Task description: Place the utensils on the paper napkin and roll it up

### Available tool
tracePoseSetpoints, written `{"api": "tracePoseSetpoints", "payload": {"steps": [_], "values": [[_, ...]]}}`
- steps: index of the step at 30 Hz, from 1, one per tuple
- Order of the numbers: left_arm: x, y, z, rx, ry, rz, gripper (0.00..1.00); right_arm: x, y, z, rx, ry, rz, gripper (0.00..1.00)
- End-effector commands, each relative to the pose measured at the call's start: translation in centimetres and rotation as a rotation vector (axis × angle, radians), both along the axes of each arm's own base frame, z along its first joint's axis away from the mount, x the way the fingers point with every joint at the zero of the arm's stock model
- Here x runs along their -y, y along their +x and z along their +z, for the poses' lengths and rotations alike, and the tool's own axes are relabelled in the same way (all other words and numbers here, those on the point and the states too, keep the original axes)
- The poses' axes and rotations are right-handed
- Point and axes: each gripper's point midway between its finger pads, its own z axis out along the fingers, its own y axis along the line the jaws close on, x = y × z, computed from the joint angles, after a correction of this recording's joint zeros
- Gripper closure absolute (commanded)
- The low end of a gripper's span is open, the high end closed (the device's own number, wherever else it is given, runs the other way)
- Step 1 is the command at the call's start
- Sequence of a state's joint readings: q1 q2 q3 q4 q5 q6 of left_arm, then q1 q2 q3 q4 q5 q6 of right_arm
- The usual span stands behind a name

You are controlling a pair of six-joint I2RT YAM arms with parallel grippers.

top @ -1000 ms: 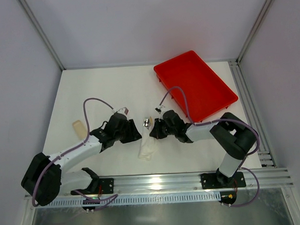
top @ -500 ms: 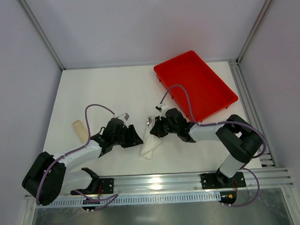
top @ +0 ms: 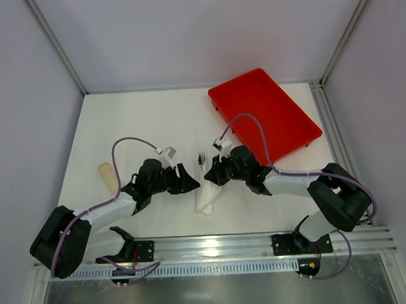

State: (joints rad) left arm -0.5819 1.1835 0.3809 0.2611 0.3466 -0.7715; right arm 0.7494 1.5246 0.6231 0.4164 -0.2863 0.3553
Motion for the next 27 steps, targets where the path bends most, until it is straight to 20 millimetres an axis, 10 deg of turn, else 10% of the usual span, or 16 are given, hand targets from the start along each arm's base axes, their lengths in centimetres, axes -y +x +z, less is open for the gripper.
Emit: {"api": "tracePoseSetpoints", "payload": {"steps": [1, 27], "values": [[1.9, 0.2, 2.9, 0.118, -0.106, -0.111, 0.42, -0.4, 0.4, 3.5, 0.114, 0.068, 0.028, 0.96], [3.6, -2.1, 10.2, 0.289, -0.326, -0.336, 0.34, 1.0, -4.0, 15.8, 0.219, 0.279, 0.125, 0.96]]}}
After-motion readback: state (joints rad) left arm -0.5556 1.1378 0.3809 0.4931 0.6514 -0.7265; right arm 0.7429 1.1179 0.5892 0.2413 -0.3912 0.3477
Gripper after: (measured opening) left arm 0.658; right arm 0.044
